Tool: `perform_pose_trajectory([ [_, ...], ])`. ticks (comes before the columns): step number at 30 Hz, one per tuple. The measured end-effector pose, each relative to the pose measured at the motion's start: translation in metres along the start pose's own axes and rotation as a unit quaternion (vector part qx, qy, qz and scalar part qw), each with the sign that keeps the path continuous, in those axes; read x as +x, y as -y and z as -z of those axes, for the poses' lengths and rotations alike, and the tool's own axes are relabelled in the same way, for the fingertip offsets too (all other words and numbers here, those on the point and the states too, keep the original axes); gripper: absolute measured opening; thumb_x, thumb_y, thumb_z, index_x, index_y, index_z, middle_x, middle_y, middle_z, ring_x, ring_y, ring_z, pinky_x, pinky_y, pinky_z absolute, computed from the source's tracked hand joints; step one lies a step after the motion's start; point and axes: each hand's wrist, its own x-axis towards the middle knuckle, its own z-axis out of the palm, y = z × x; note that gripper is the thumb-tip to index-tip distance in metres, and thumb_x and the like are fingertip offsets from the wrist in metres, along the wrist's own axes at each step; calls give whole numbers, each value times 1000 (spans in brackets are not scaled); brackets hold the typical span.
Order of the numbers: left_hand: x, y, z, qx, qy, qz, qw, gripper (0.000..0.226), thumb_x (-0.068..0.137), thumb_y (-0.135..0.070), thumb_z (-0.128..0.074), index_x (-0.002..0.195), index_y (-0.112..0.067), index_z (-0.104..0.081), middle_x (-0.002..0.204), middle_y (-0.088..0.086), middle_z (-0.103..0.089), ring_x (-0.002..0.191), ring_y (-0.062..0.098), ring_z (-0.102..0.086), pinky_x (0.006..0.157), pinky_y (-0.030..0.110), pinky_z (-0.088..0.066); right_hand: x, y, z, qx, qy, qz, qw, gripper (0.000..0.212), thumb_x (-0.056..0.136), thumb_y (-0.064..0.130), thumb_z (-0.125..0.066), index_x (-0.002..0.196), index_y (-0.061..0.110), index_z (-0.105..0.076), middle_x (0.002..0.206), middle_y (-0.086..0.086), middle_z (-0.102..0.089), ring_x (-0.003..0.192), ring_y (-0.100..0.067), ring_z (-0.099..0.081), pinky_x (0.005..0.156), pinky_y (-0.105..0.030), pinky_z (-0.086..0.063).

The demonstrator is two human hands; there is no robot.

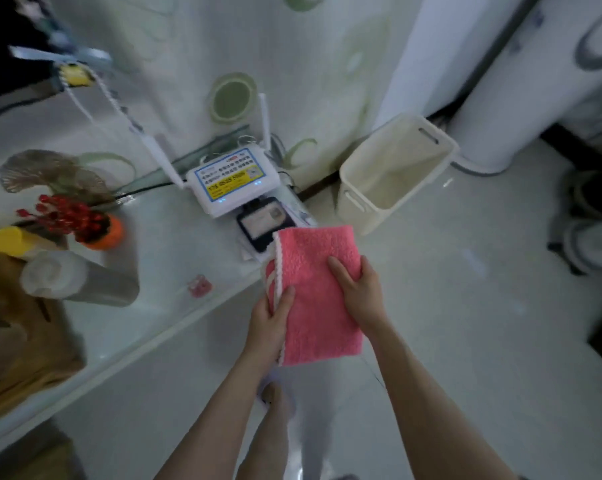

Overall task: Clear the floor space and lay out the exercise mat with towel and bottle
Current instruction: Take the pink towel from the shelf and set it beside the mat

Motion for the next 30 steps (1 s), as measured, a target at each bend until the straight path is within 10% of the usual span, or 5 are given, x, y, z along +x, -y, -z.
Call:
perform_pose_trajectory([
  [10,-151,93,-175,79,177,1,981,27,92,-27,-57,114,-12,-62,107,6,-71,95,16,-68,83,31,-56,-150,-121,227,106,-180,-23,978,20,87,35,-67,97,23,-56,90,11,-64,80,-2,-62,63,-12,-51],
  [16,-208,130,-248,102,258,31,960,22,92,-24,-58,111,-14,-61,96,-2,-71,82,7,-69,70,23,-56,-208,-176,307,154,-244,-66,955,24,86,41,-66,102,30,-53,101,10,-64,95,-15,-65,82,-34,-56],
  [30,-235,245,-401,249,422,116,864,31,92,-28,-55,120,-16,-53,107,0,-66,87,9,-68,65,19,-56,-240,-342,432,209,-372,-173,888,30,86,42,-65,107,23,-54,99,10,-63,92,-14,-65,78,-32,-56],
])
